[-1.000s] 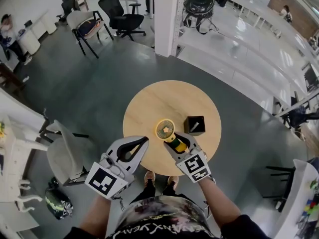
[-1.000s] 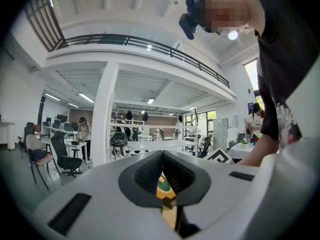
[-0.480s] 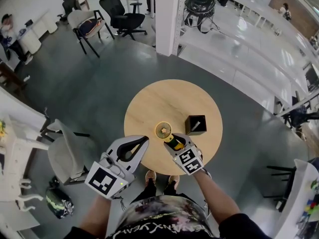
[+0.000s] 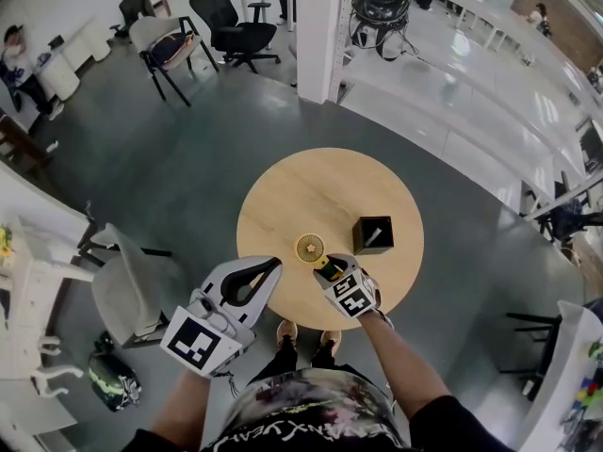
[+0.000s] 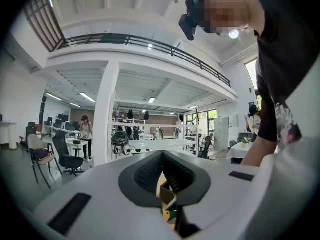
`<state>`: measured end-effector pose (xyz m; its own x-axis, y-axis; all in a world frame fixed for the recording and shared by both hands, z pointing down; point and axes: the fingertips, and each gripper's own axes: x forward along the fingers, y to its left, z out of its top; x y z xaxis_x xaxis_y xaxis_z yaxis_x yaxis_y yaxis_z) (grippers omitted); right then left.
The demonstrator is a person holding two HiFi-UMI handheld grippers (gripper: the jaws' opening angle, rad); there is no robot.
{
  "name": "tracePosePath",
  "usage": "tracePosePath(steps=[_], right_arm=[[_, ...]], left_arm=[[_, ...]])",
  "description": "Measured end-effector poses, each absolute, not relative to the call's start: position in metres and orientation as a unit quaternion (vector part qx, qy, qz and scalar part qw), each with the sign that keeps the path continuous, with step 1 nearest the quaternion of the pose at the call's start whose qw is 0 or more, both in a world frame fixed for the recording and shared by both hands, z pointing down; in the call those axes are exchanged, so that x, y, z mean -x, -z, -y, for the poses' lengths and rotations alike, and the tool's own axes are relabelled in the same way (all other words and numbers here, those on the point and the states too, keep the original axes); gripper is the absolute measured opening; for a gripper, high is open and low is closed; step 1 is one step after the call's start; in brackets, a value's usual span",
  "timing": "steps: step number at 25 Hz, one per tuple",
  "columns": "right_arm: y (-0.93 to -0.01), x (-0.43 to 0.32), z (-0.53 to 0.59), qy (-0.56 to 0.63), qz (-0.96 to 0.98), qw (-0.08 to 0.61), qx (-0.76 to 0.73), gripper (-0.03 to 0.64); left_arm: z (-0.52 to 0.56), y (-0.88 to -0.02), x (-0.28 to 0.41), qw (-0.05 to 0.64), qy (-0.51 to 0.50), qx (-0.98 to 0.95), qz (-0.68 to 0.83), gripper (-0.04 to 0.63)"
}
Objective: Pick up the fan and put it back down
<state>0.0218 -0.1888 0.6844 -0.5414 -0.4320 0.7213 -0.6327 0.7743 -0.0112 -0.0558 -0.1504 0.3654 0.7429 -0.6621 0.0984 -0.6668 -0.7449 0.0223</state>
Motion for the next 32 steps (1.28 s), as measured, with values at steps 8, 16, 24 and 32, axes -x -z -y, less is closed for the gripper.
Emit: tracePosePath(steps=[8,16,24,32], right_arm=[[-0.722,-0.03,0.186,-0.151,0.846,0.418,-0.296,0.186],[-0.745,-0.037,0.185,-0.155,0.819,0.473,-0.285,0.186],[-0.76,-0.044,0.181,-0.167,0.799,0.51,-0.272,0.186],[-0.762,-0.044,0.179,-0.18,0.803,0.498,-0.274,0.186]], left_arm=[[0.151,-0.367,0.059,0.029,-0.043,-0.932,0.36,0.017],[0.152,-0.369,0.062,0.033,-0.043,-0.931,0.361,0.017],[0.152,-0.37,0.064,0.035,-0.042,-0.93,0.363,0.017],[0.151,-0.37,0.062,0.033,-0.04,-0.932,0.359,0.017]])
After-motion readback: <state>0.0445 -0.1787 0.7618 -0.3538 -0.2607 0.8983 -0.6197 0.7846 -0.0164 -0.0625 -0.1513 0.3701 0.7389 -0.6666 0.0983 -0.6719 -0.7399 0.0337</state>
